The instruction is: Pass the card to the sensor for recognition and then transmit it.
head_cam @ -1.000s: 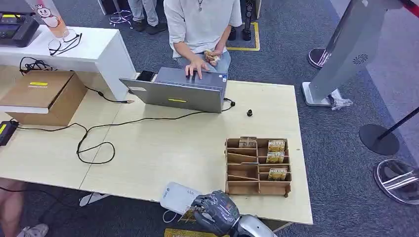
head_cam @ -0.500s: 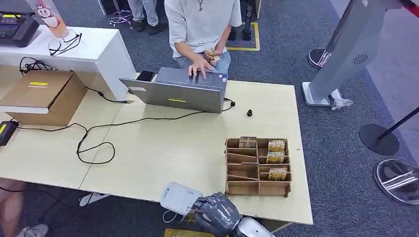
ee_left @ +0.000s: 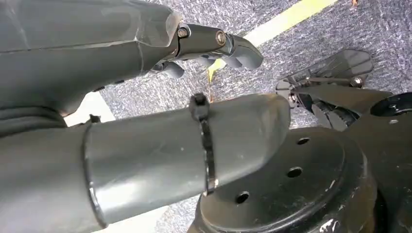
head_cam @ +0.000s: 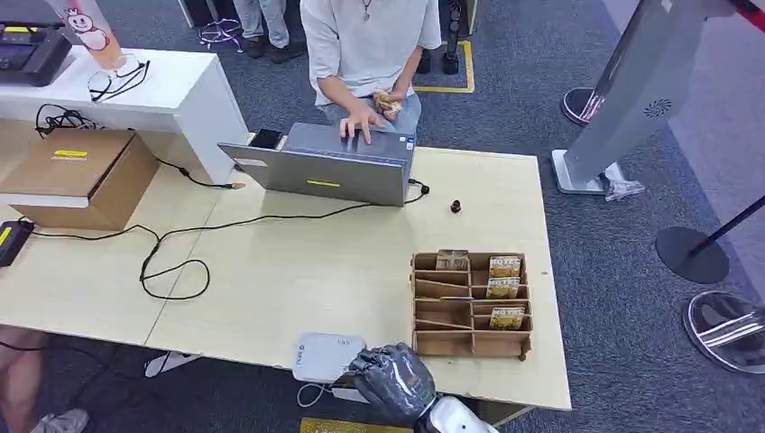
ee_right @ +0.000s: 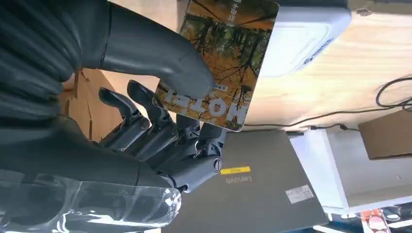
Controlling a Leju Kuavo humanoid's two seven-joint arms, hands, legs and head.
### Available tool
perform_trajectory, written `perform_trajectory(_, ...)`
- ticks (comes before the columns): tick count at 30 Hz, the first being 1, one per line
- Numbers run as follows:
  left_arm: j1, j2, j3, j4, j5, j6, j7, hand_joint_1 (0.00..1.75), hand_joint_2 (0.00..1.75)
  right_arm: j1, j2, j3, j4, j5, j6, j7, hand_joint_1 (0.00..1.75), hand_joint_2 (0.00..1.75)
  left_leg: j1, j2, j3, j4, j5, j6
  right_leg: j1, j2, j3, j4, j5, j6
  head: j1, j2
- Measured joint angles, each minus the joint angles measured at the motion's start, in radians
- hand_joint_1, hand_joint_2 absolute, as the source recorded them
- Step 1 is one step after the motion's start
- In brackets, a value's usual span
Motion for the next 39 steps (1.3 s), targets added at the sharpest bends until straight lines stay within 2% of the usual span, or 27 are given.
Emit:
perform_trajectory(9,-0.002,-0.001,0.001,-0.006,-0.011,0.004,0.000,0.00,0.00,-0.015,0.014,0.017,0.043,0.029,-0.029,0.018,1.75,1.75,0.000,0.000,0.000,0.000,0.000,0.000,0.000,0.000,0.000,0.000,0.000,0.000,0.000,0.000)
perform_trajectory(24,-0.014,0.003,0.001,-0.005,-0.018,0.019,0.000,0.00,0.00,-0.022,0.027,0.018,0.068,0.029,-0.030,0.021,1.75,1.75,0.000,0.000,0.000,0.000,0.000,0.000,0.000,0.000,0.000,0.000,0.000,0.000,0.000,0.000)
perform_trajectory(39,-0.016,0.010,0.001,0.002,-0.018,0.040,0.000,0.00,0.00,-0.049,0.055,0.043,0.064,-0.010,0.011,0.000,1.75,1.75,0.000,0.000,0.000,0.000,0.000,0.000,0.000,0.000,0.000,0.000,0.000,0.000,0.000,0.000)
